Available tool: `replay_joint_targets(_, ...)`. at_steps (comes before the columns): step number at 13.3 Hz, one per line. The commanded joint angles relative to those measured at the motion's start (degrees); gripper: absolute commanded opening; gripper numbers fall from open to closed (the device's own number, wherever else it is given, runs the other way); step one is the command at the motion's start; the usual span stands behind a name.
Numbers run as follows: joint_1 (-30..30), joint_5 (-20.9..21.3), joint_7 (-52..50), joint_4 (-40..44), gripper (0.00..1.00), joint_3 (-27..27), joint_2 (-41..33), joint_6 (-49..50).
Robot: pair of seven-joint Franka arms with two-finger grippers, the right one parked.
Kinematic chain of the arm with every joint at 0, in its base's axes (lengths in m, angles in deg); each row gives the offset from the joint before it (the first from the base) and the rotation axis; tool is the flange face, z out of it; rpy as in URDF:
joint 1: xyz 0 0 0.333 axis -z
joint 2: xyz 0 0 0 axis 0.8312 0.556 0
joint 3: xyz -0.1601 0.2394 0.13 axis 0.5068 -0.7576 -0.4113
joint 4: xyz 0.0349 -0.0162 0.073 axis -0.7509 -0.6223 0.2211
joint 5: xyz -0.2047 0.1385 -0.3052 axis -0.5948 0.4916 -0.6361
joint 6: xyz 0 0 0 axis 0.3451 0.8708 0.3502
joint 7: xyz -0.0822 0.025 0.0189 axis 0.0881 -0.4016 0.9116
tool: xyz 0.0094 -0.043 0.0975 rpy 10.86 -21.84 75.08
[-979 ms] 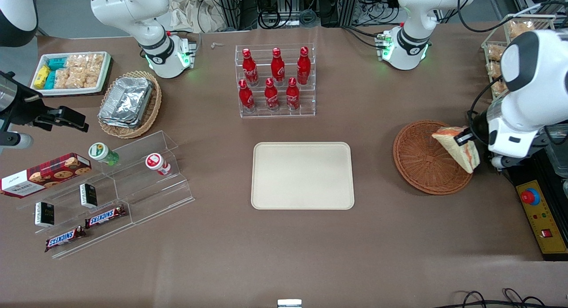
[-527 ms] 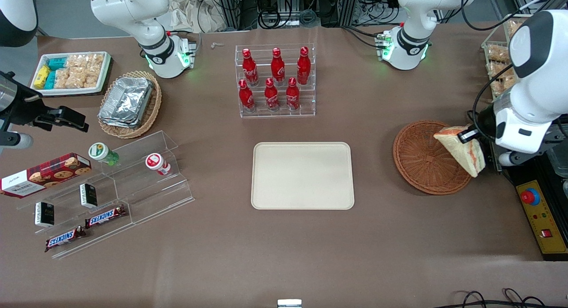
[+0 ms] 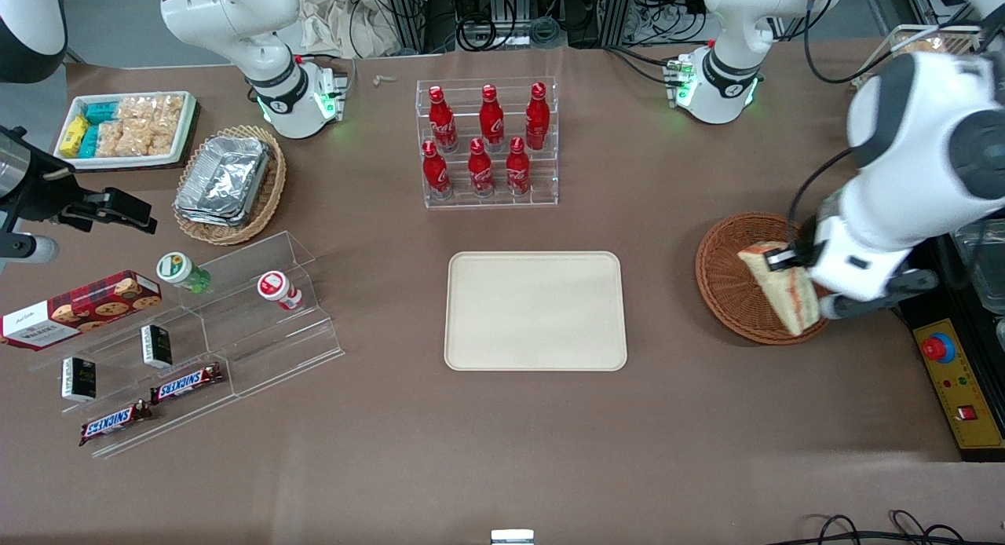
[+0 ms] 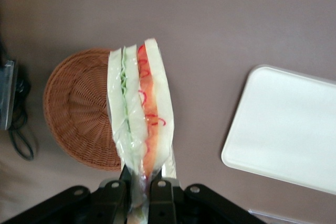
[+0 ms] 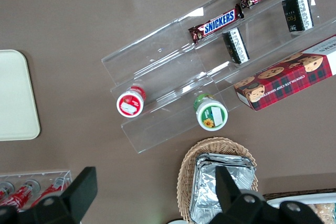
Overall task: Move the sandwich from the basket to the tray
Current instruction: 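Carry the sandwich with the left gripper over the cream tray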
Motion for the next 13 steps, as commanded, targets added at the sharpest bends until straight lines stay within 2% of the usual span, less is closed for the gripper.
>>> replay_joint_targets(1, 0.1, 1.6, -0.7, 5.6, 0.0, 5.1, 5.6, 1.5)
replay_joint_targets(4, 0.2, 3.1, -2.6, 6.4, 0.0, 11.6, 8.3, -0.9)
replay_joint_targets(7, 0.2, 3.2, -2.7, 6.0, 0.0, 14.5, 11.5, -3.9)
replay_joint_targets(11, 0.6, 3.5, -3.2, 4.5, 0.0, 17.1, 17.4, -11.5)
replay_joint_targets(13, 4.3, 6.2, -3.8, 4.1, 0.0, 16.7, 19.7, -13.1)
